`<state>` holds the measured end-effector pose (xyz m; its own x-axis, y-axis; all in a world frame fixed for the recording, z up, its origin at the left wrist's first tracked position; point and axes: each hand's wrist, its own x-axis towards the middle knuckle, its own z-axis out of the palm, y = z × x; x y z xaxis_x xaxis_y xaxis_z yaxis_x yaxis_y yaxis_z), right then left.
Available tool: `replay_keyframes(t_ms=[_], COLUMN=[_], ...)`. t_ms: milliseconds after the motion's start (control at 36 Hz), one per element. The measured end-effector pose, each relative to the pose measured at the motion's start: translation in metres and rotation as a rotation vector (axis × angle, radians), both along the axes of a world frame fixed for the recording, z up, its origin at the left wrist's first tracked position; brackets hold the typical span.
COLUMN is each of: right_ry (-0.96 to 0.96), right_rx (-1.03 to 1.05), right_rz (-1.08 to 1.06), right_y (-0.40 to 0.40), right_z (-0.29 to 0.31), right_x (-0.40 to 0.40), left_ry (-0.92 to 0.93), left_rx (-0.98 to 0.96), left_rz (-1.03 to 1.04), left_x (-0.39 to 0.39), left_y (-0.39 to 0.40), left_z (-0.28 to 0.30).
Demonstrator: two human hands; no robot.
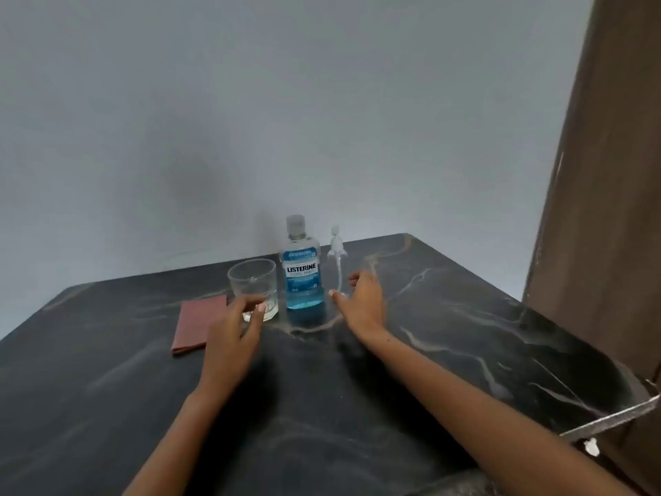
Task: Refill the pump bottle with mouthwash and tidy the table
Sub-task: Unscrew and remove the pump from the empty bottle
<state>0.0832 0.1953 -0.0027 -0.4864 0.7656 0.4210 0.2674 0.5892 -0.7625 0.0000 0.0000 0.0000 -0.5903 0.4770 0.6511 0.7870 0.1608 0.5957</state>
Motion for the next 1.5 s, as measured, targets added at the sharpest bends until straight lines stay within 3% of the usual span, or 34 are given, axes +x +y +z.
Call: replay_keyframes(t_ms=[250,556,694,806,917,1000,1139,1500], right_ry=[-0.001,0.005,0.084,0.098,-0.037,-0.159,-0.236,-0.266], right_rx=[-0.014,-0.038,-0.180,-0.323,-0.403,-0.402,-0.401,-0.553], right_rz=[-0.095,0.058,0.224,0.530,0.833,0.963,1.046,1.140], right_y=[0.012,0.017,-0.006,-0.031,-0.051,-0.060,-0.061,-0.052], right_z=[0.006,0.016,0.024,0.040,0.047,0.048,0.046,0.043], right_x=[-0.021,-0.009,0.015,0.032,0.033,0.027,0.020,0.025], left_ry=[0.007,0.014,-0.033,-0.089,-0.170,-0.351,-0.513,-0.647], left_rx=[0.022,-0.003,0.005,0.092,0.182,0.260,0.319,0.313], left_rz=[-0.019,-0.038,-0.041,-0.043,-0.053,-0.175,-0.265,-0.480], left_x=[0.001,0.007,0.008,0.012,0.017,0.019,0.019,0.017], left_y=[-0.003,-0.010,-0.016,-0.017,-0.020,-0.024,-0.027,-0.028], left_z=[-0.003,-0.003,0.001,0.013,0.019,0.024,0.027,0.035])
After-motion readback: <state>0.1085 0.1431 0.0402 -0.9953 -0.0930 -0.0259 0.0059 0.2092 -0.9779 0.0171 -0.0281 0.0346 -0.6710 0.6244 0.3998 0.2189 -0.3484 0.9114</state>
